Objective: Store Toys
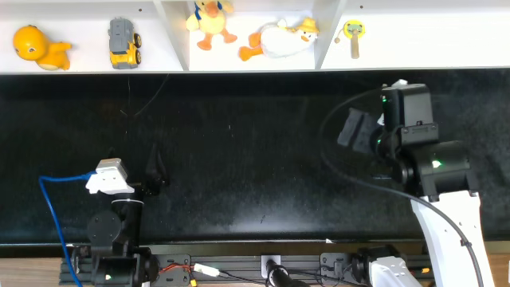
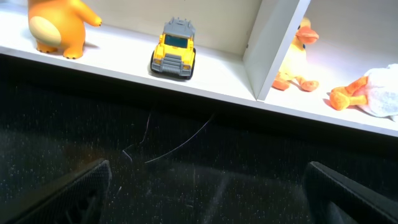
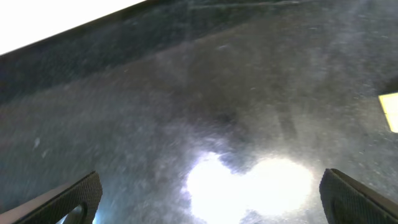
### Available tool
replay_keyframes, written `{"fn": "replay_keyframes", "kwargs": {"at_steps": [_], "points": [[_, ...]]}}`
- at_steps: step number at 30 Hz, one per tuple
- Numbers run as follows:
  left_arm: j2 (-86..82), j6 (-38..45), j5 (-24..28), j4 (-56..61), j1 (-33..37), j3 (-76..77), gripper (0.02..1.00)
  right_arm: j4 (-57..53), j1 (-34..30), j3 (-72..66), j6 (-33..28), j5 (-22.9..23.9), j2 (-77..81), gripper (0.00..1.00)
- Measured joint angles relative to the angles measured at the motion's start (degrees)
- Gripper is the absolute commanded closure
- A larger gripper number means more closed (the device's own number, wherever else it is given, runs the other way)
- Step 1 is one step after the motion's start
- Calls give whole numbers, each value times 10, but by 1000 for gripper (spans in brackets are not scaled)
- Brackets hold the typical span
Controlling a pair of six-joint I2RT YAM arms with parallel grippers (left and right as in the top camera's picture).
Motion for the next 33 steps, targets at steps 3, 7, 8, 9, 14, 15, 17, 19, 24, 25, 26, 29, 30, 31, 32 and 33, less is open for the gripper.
{"fn": "replay_keyframes", "kwargs": {"at_steps": [3,7,8,9,14,15,17,19,24,25,26,29,30,31,32,33], "points": [[0,0,0,0,0,0,20,-1,-24,0,2,0,3,5],[0,0,0,0,0,0,20,14,-34,0,3,-9,3,5],[0,0,0,0,0,0,20,23,-34,0,4,-10,3,7],[0,0,0,0,0,0,20,28,-34,0,3,-10,3,5],[0,0,0,0,0,0,20,30,-42,0,3,39,6,7],[0,0,0,0,0,0,20,30,-51,0,1,48,9,7],[0,0,0,0,0,0,20,30,-84,0,-4,53,20,5],[0,0,0,0,0,0,20,30,-127,0,-12,49,37,3],[0,0,0,0,0,0,20,33,-230,0,-33,27,79,5],[0,0,0,0,0,0,20,36,-250,0,-42,22,86,5],[0,0,0,0,0,0,20,37,-265,0,-50,20,93,5],[0,0,0,0,0,0,20,40,-303,0,-73,17,112,5],[0,0,0,0,0,0,20,41,-313,0,-77,18,119,5],[0,0,0,0,0,0,20,43,-323,0,-82,18,126,5],[0,0,0,0,0,0,20,45,-331,0,-87,18,132,5],[0,0,0,0,0,0,20,46,-340,0,-92,18,139,3]]}}
